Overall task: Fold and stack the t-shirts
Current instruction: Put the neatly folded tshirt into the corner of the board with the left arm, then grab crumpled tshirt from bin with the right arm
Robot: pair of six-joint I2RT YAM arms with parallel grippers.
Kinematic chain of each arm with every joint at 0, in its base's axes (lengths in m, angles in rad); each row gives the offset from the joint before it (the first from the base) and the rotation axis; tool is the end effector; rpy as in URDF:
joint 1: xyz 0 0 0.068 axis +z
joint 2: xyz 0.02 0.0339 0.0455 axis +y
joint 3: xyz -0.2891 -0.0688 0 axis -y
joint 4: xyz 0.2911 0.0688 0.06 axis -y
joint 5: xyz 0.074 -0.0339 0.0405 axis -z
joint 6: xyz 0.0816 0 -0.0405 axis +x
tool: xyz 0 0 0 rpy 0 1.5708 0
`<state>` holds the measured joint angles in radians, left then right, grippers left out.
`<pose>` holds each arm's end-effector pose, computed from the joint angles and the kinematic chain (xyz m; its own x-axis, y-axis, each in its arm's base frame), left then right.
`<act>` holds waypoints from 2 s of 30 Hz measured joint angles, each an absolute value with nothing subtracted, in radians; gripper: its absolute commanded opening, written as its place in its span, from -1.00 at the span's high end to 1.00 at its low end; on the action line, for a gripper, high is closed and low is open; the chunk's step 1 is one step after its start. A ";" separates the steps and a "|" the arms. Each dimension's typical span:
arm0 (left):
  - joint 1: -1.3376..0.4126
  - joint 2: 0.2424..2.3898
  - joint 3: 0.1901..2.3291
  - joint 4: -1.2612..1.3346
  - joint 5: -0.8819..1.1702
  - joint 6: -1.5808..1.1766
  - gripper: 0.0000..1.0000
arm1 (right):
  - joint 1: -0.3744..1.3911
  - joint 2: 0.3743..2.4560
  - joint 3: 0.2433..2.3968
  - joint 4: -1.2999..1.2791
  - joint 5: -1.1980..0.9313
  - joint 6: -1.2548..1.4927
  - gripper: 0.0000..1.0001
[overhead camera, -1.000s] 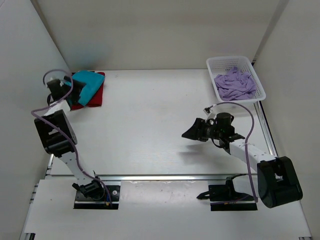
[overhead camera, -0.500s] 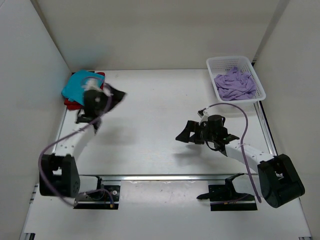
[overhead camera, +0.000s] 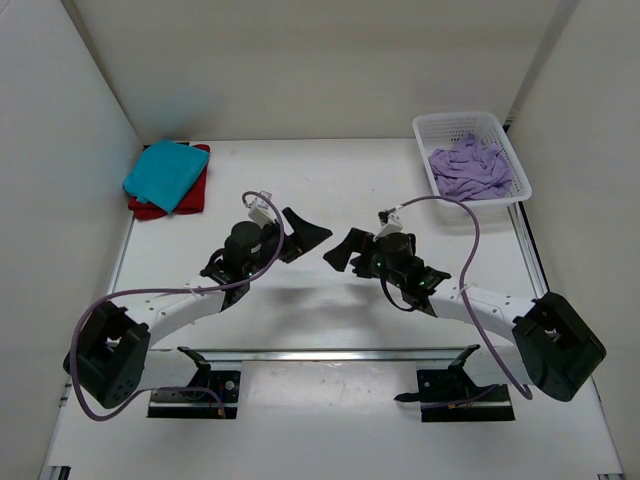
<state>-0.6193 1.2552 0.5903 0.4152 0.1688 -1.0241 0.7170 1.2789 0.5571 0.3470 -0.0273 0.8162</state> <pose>0.2738 -0.2120 0.2178 -0.7067 -0.5304 -0.4683 0.1945 0.4907 -0.8493 0.2546 0.2249 0.1861 -0.6815 0.3720 -0.6302 -0.2620 0.6800 0.6848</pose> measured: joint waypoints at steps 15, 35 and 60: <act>-0.564 1.269 0.405 0.769 0.186 -1.173 -0.98 | 0.694 1.347 0.605 0.322 0.012 0.861 -0.98; -0.321 1.090 0.397 0.606 0.603 -0.807 -0.98 | 0.516 1.622 0.785 0.403 0.402 0.196 -0.98; -0.204 1.104 0.454 0.563 0.768 -0.900 -0.96 | 0.543 1.683 0.646 0.754 0.443 -0.047 -1.00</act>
